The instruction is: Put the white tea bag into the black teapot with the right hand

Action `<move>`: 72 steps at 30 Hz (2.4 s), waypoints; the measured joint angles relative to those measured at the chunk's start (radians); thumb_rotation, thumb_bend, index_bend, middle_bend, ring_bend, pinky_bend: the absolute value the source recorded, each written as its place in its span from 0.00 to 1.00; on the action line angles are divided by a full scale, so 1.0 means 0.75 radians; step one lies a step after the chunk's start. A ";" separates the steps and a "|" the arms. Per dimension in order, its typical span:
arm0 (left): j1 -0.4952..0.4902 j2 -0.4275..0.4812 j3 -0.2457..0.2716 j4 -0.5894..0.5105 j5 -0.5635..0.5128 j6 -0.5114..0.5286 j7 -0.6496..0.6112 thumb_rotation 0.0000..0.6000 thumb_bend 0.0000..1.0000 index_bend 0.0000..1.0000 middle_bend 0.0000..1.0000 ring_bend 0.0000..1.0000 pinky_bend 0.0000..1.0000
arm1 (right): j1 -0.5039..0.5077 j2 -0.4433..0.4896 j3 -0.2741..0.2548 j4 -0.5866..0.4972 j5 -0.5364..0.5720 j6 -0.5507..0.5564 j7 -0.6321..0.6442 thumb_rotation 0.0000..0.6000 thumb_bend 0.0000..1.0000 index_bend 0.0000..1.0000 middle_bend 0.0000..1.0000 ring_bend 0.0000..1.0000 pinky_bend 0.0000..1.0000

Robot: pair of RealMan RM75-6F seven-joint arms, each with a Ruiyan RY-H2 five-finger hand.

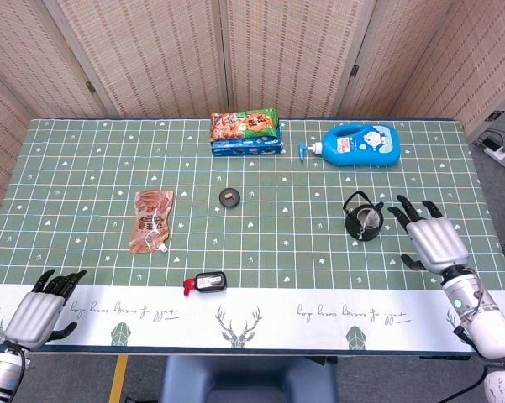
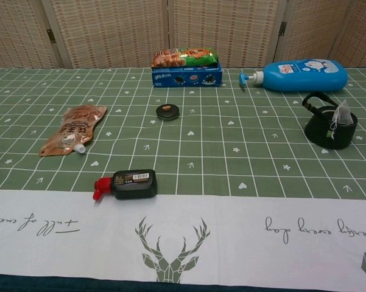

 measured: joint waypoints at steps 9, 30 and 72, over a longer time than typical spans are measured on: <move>-0.001 0.002 -0.003 0.003 -0.006 0.000 -0.013 1.00 0.21 0.00 0.12 0.15 0.06 | 0.137 0.011 0.033 0.053 0.241 -0.202 0.032 1.00 0.31 0.21 0.01 0.57 0.11; -0.002 0.012 -0.001 0.002 0.002 0.004 -0.034 1.00 0.21 0.00 0.12 0.15 0.06 | 0.282 -0.106 -0.035 0.228 0.452 -0.328 0.074 1.00 0.31 0.13 0.00 0.67 0.42; 0.000 0.017 -0.004 0.003 -0.001 0.007 -0.047 1.00 0.21 0.00 0.12 0.16 0.06 | 0.400 -0.158 -0.141 0.367 0.437 -0.606 0.298 1.00 0.31 0.10 0.00 0.90 0.71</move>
